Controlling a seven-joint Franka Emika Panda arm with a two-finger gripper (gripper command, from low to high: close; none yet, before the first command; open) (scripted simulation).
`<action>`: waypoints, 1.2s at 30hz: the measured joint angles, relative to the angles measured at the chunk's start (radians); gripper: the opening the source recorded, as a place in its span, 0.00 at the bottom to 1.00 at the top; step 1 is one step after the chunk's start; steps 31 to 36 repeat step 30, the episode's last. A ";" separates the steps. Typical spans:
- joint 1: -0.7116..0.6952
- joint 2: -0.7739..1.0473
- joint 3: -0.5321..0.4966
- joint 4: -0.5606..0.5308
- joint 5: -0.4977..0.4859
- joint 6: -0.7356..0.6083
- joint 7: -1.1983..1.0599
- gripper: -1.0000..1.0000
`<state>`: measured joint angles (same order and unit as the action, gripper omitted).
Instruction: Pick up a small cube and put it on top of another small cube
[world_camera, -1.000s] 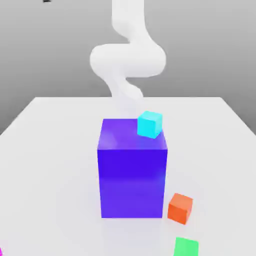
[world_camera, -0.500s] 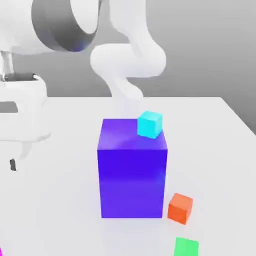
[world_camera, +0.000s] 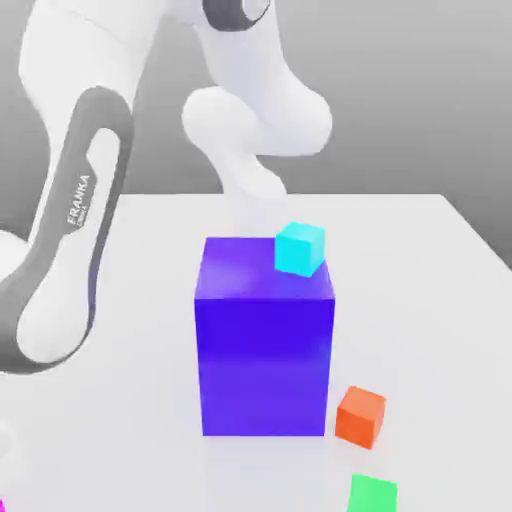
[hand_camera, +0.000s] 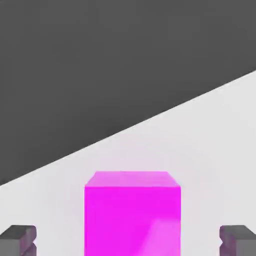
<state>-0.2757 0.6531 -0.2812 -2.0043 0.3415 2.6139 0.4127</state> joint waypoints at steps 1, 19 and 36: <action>0.000 0.000 0.000 0.000 0.000 0.000 0.000 0.00; 0.293 -0.285 0.110 -0.191 -0.194 -0.076 -0.046 0.00; 0.514 -0.279 0.269 -0.297 -0.329 0.060 -0.113 1.00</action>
